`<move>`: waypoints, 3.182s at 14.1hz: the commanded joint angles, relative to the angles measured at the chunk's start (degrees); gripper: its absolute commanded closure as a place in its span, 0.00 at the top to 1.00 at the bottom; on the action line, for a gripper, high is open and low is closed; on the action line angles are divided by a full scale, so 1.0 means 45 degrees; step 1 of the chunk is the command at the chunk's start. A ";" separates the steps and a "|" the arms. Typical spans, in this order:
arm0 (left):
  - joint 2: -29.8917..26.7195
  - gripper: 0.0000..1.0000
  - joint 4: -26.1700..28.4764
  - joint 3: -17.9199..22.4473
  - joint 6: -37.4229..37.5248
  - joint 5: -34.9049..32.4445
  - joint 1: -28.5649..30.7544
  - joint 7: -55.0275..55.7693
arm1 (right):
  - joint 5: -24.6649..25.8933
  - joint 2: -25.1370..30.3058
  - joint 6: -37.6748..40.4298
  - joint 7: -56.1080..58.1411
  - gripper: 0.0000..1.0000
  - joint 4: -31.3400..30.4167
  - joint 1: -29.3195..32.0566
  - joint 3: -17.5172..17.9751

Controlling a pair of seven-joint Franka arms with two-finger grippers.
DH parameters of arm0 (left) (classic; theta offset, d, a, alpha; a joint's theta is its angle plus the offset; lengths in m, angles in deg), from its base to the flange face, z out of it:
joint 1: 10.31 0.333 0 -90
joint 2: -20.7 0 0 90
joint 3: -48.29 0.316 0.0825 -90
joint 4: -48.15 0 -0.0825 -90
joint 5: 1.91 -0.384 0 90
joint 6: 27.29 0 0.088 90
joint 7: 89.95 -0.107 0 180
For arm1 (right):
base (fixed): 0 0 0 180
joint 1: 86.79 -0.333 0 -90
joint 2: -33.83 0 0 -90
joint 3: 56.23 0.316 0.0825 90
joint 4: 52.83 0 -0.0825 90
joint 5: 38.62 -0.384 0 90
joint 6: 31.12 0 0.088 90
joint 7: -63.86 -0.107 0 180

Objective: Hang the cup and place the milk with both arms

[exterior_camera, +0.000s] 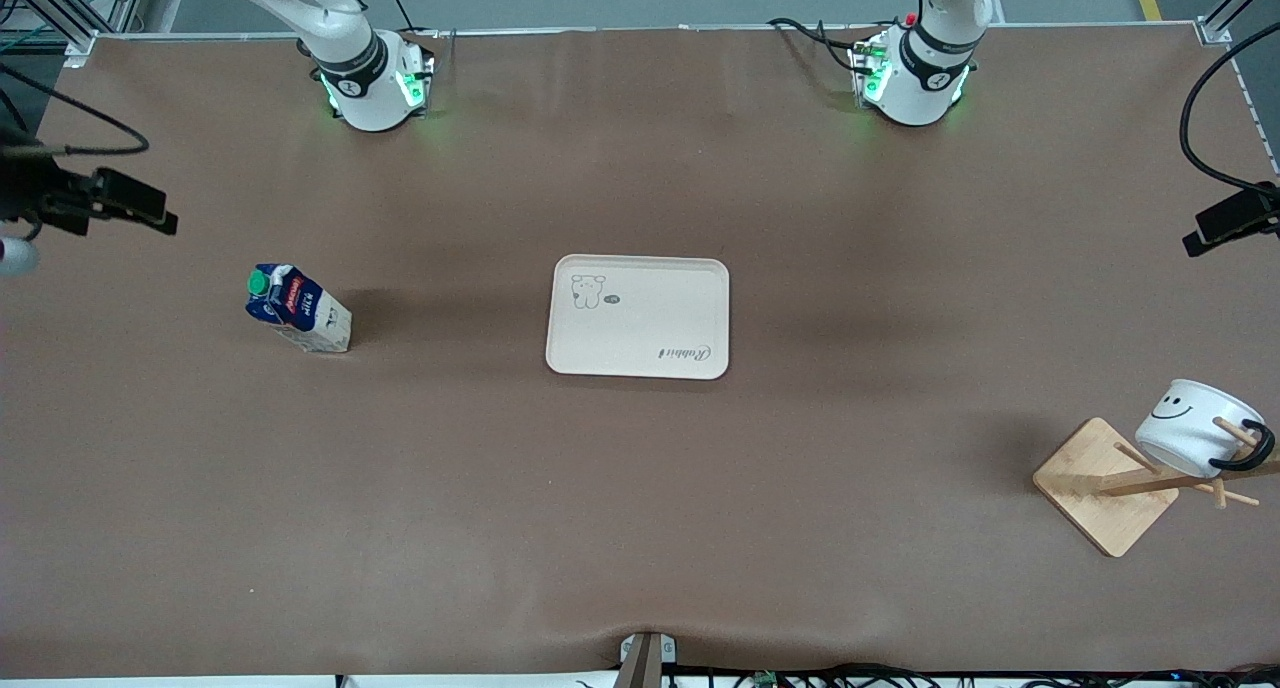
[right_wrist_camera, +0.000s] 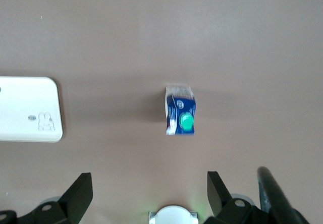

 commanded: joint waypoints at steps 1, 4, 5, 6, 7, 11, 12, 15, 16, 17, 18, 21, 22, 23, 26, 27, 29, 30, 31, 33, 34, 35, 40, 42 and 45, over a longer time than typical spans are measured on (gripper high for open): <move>-0.0901 1.00 0.0956 0.1423 -0.0020 0.0171 -0.1612 0.0017 | -0.0035 0.2803 -0.0793 0.0098 1.00 -0.3754 -0.0053 0.0036; -0.1116 1.00 0.1132 0.2266 -0.0020 0.0093 -0.2807 0.0135 | 0.1460 0.2791 -0.0971 0.0079 1.00 -0.3435 -0.0053 0.0055; -0.1155 1.00 0.1191 0.2325 -0.0040 0.0093 -0.3080 0.0135 | 0.1797 0.2713 -0.1049 0.0098 1.00 -0.3354 -0.0072 0.0055; -0.1233 1.00 0.1191 0.2326 -0.0040 0.0112 -0.3180 0.0154 | 0.1820 0.2712 -0.1398 0.0098 1.00 -0.3353 -0.0169 0.0075; -0.1311 1.00 0.1210 0.2326 -0.0040 0.0151 -0.3316 0.0174 | 0.1665 0.2693 -0.1633 0.0156 1.00 -0.3411 -0.0248 0.0056; -0.1974 1.00 0.2107 0.2326 -0.0391 0.0132 -0.3668 0.0447 | 0.1117 0.2673 -0.1715 0.1133 1.00 -0.3412 -0.0093 -0.0022; -0.2111 1.00 0.2186 0.2326 -0.0391 0.0132 -0.3707 0.0447 | 0.1136 0.2673 -0.1637 0.1153 1.00 -0.3412 -0.0073 -0.0042; -0.2151 1.00 0.2323 0.2345 -0.0411 0.0171 -0.3980 0.0467 | 0.1136 0.2673 -0.1616 0.1172 1.00 -0.3392 -0.0053 -0.0023; -0.2152 1.00 0.2305 0.2345 -0.0411 0.0210 -0.3981 0.0467 | 0.1136 0.2673 -0.1636 0.1172 1.00 -0.3392 -0.0072 -0.0023; -0.2152 1.00 0.2304 0.2326 -0.0411 0.0288 -0.3904 0.0467 | 0.1136 0.2673 -0.1616 0.1172 1.00 -0.3412 -0.0053 -0.0023; -0.2132 1.00 0.2266 0.2326 -0.0392 0.0288 -0.3865 0.0448 | 0.1136 0.2673 -0.1616 0.1153 1.00 -0.3412 -0.0053 -0.0023; -0.2054 1.00 0.2227 0.2306 -0.0372 0.0269 -0.3864 0.0253 | 0.1136 0.2673 -0.1616 0.1153 1.00 -0.3392 -0.0073 -0.0023; -0.2035 1.00 0.2188 0.2306 -0.0372 0.0269 -0.3864 0.0233 | 0.1136 0.2673 -0.1597 0.1153 1.00 -0.3392 -0.0073 -0.0023; -0.2034 1.00 0.2168 0.2287 -0.0353 0.0250 -0.3864 0.0213 | 0.1136 0.2673 -0.1597 0.1153 1.00 -0.3392 -0.0073 -0.0023; -0.1976 1.00 0.1798 0.2306 -0.0313 0.0132 -0.3864 0.0076 | 0.1117 0.2673 -0.1616 0.1153 1.00 -0.3373 -0.0092 -0.0003; -0.1898 1.00 0.1642 0.2306 -0.0313 0.0132 -0.3864 0.0134 | 0.1117 0.2692 -0.1597 0.1153 1.00 -0.3373 -0.0150 0.0016; -0.1761 1.00 0.1524 0.2306 -0.0313 0.0132 -0.3864 0.0154 | 0.1117 0.2692 -0.1577 0.1114 1.00 -0.3354 -0.0190 0.0075; -0.1664 1.00 0.1484 0.2306 -0.0313 0.0113 -0.3883 0.0116 | 0.1117 0.2692 -0.1461 0.1114 1.00 -0.3353 -0.0209 0.0075; -0.1605 1.00 0.1426 0.2306 -0.0313 0.0113 -0.3884 0.0173 | 0.1117 0.2692 -0.1325 0.1114 1.00 -0.3353 -0.0248 0.0075; -0.1566 1.00 0.1425 0.2287 -0.0313 0.0093 -0.3903 0.0154 | 0.1097 0.2692 -0.1148 0.1114 1.00 -0.3353 -0.0248 0.0075; -0.1566 1.00 0.1425 0.2287 -0.0313 0.0093 -0.3903 0.0154 | 0.1117 0.2692 -0.1089 0.1133 1.00 -0.3353 -0.0268 0.0075; -0.1566 1.00 0.1425 0.2268 -0.0294 0.0093 -0.3903 0.0154 | 0.1097 0.2712 -0.1070 0.1133 1.00 -0.3334 -0.0287 0.0094; -0.1390 1.00 0.1445 0.2248 -0.0313 0.0093 -0.3942 0.0252 | 0.1097 0.2770 -0.0698 0.1114 1.00 -0.3315 -0.0462 0.0114; -0.1390 1.00 0.1425 0.2248 -0.0294 0.0093 -0.3962 0.0252 | 0.1078 0.2751 -0.0698 0.1114 1.00 -0.3159 -0.0463 0.0075; -0.1371 1.00 0.1425 0.2228 -0.0294 0.0093 -0.3981 0.0311 | 0.1078 0.2770 -0.0640 0.1114 1.00 -0.3158 -0.0463 0.0075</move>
